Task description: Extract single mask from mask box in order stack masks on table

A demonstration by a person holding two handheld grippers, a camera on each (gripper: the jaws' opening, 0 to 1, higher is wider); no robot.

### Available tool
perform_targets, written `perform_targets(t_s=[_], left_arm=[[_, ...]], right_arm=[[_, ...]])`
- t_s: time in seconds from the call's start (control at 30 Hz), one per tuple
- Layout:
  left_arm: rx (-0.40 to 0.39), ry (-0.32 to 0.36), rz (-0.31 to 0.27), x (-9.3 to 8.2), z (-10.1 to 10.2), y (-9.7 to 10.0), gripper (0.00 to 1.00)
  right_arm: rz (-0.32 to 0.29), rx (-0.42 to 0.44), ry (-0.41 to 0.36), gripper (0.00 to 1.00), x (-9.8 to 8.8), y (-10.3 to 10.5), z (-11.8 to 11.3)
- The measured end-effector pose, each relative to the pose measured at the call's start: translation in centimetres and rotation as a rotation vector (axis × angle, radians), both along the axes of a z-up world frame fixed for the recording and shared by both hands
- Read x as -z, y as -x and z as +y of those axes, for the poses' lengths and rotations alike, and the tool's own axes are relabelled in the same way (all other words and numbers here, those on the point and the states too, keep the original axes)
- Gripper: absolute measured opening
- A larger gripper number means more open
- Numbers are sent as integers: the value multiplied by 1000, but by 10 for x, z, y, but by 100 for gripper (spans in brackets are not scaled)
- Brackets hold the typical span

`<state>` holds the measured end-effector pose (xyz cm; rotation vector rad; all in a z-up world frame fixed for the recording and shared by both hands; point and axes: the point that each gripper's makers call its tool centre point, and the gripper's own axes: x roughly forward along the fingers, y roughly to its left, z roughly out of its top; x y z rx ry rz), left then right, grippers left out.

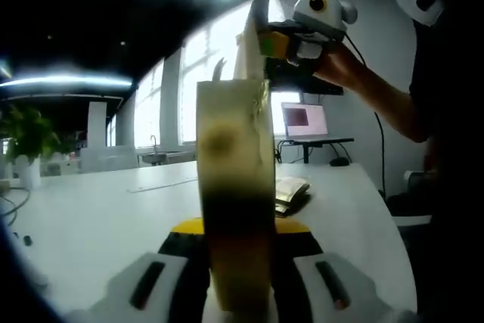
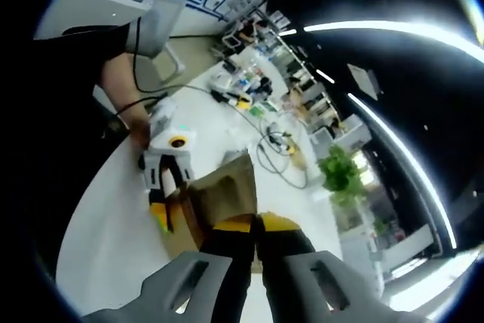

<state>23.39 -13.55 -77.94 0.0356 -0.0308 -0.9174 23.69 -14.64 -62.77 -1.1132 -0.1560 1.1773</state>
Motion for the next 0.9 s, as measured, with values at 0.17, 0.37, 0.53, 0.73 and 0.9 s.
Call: perform_targets(t_s=[0.17,0.37,0.53,0.73,0.9], left_arm=[[-2,-1,-1,0,1,0,32],[-5,-3,-1,0,0,0,32],[-5,-3,0,0,-1,1,32],[-4,-3,-1,0,0,0,32],[-4,-3,-1,0,0,0,32]], right_arm=[[-23,21,-36,0,-11,-2,-2],[-42,55,-87,0,-25,-5,-7],[-64,89,-135,0,-40,-8,-12],[-95,120,-172,0,-54,-10,-20],[-108,164,-216,0,-67,-14,-33]])
